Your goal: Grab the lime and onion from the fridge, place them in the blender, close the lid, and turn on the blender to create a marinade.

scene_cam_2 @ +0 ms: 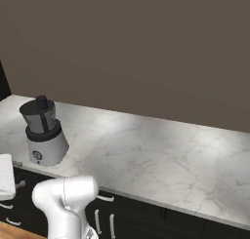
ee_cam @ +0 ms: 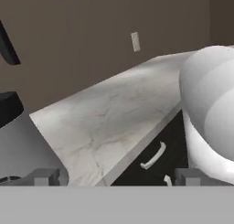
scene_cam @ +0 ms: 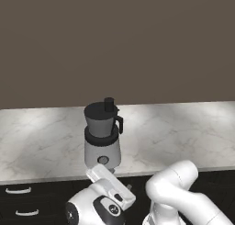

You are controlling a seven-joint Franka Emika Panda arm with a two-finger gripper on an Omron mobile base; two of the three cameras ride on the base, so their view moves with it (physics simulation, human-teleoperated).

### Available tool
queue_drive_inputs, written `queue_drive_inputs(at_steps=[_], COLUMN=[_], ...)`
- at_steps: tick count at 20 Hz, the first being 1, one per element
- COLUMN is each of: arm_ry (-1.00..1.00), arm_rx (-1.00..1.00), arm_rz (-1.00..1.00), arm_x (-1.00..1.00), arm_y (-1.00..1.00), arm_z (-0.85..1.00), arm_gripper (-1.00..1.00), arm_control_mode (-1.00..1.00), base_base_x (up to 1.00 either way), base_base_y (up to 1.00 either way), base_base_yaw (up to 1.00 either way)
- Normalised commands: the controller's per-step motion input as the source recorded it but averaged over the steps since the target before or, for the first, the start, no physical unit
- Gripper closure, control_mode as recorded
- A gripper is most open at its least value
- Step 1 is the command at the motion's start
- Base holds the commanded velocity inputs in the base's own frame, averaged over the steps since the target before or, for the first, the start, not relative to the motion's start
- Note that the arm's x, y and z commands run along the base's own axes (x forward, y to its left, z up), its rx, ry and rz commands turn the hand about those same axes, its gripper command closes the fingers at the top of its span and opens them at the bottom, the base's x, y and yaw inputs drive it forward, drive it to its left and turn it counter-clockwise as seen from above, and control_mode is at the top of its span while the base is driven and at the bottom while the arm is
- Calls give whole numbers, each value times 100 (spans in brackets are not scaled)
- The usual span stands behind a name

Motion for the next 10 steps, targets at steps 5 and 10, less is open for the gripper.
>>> queue_drive_inputs(at_steps=[5,10], arm_ry=[-2,0], arm_rx=[0,0], arm_rz=[0,0], arm_x=[33,36], arm_y=[-1,5], arm_z=[-31,-24], arm_gripper=[-100,-100], arm_control_mode=[-100,-100], base_base_x=[0,0], base_base_y=[0,0], base_base_yaw=[0,0])
